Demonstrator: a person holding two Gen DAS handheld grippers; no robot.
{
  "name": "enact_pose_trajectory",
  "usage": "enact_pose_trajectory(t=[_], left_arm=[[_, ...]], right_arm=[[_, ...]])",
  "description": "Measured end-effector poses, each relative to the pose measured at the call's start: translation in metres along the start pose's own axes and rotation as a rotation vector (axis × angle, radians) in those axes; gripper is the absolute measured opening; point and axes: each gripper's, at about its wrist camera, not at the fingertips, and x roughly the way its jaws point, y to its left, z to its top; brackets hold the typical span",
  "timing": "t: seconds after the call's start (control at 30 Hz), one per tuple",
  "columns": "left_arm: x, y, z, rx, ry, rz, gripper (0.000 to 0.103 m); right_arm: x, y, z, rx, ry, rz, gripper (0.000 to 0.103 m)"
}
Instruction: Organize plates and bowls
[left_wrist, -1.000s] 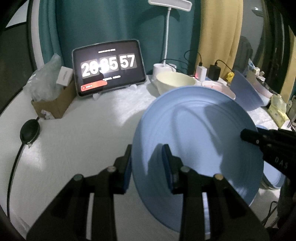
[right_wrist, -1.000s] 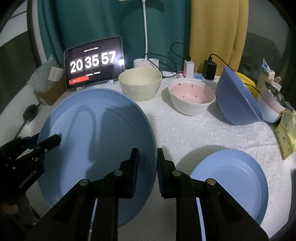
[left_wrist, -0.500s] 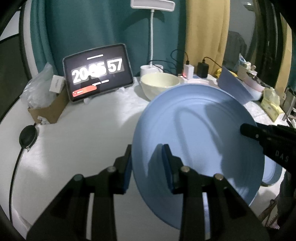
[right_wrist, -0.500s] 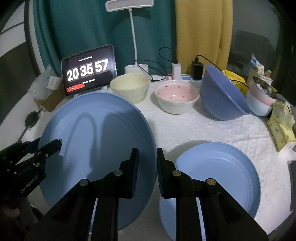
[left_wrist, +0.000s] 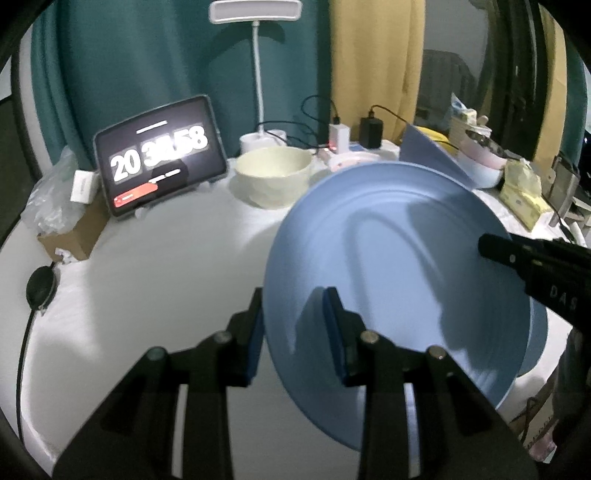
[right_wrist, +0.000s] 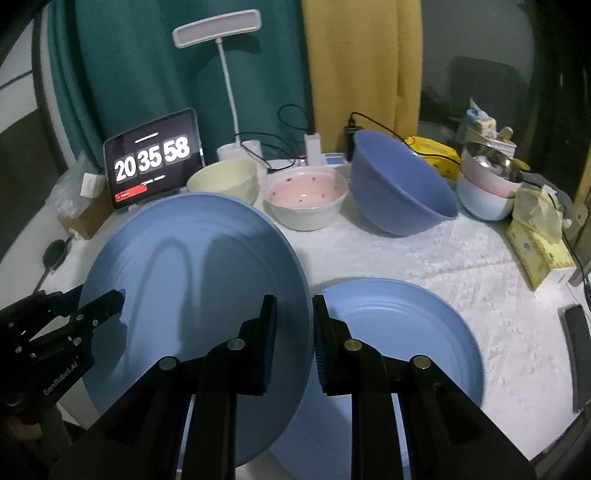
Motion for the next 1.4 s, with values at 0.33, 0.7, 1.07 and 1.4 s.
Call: enact_pose_trajectory(t=[0.33, 0.7, 1.07, 1.4], left_arm=[[0.005, -0.042, 0.009, 0.049, 0.010, -0.018, 0.032], [0.015, -0.089, 0.006, 0.098, 0.045, -0.048, 0.032], [0.031, -0.128, 0.000, 0.146, 0.077, -0.074, 0.032], [0.050, -0.145, -0.008, 0.191, 0.113, -0.033, 0.033]], right_arm=[[-0.007, -0.039, -0.005, 0.047, -0.007, -0.020, 0.021], [-0.011, -0.085, -0.018, 0.092, 0.000, -0.051, 0.021], [-0.014, -0.122, -0.033, 0.127, 0.007, -0.097, 0.021], [-0.002, -0.132, -0.043, 0.126, 0.030, -0.125, 0.024]])
